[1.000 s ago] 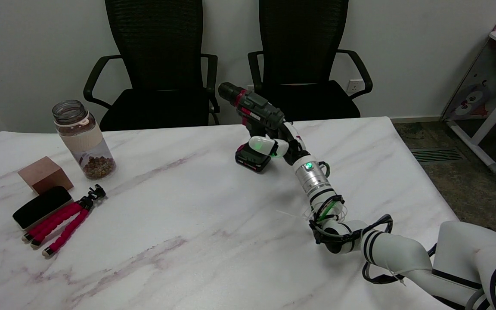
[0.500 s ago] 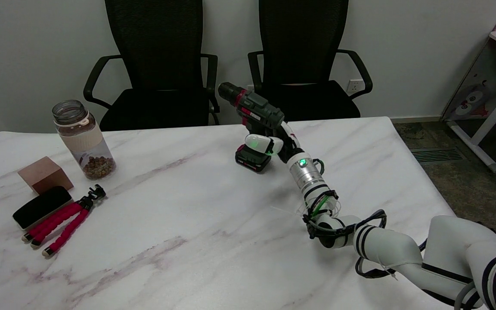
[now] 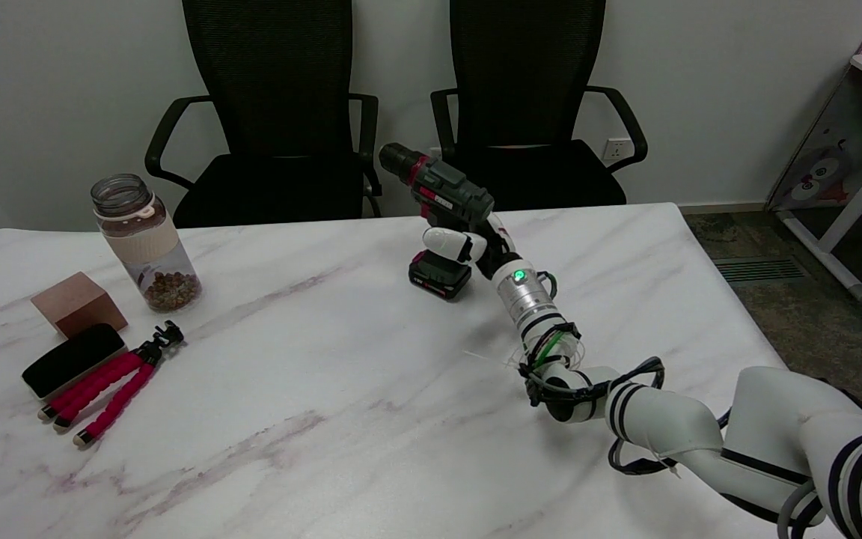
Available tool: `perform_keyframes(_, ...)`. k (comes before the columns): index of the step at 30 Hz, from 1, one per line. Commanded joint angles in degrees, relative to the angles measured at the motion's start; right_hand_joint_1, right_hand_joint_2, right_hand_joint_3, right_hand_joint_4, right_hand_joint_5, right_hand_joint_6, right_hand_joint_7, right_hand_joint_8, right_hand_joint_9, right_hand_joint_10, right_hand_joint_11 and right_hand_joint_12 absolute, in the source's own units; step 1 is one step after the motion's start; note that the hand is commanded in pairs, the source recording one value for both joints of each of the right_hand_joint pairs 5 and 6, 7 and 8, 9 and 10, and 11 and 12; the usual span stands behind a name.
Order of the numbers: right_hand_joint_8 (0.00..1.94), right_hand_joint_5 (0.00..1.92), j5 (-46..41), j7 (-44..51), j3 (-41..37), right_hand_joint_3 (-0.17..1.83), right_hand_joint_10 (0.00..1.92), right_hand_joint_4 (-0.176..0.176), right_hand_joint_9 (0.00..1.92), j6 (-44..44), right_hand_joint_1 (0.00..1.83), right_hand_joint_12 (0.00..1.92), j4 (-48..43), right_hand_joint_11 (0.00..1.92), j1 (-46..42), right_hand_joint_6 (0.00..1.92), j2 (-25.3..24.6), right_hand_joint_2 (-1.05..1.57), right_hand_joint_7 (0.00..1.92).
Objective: Pick up the power screwdriver.
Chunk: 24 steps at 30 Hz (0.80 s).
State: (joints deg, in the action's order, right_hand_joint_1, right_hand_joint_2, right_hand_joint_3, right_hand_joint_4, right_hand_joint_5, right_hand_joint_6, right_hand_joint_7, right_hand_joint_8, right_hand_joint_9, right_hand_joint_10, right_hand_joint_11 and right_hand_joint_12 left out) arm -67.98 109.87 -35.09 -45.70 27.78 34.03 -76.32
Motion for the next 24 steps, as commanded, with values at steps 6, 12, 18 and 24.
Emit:
perform_keyframes(6,0.00,0.00,-1.5,-0.2,0.2,0.58,0.23,0.113,0.23,1.1,0.80,0.11,-0.7,0.11,1.4,0.00,-1.0,-0.43,0.00)
perform_keyframes(12,0.00,0.00,-1.5,-0.6,0.3,0.57,0.23,0.114,0.23,1.1,0.80,0.11,-0.4,0.11,1.4,0.00,-1.1,-0.43,0.00)
perform_keyframes(18,0.01,0.01,-1.3,-3.2,0.8,0.57,0.24,0.114,0.24,1.1,0.80,0.11,-0.4,0.11,1.4,0.01,-1.1,-0.43,0.01)
perform_keyframes(24,0.01,0.01,-1.1,-3.3,1.0,0.56,0.25,0.114,0.25,1.1,0.81,0.12,-0.1,0.12,1.4,0.01,-1.2,-0.42,0.01)
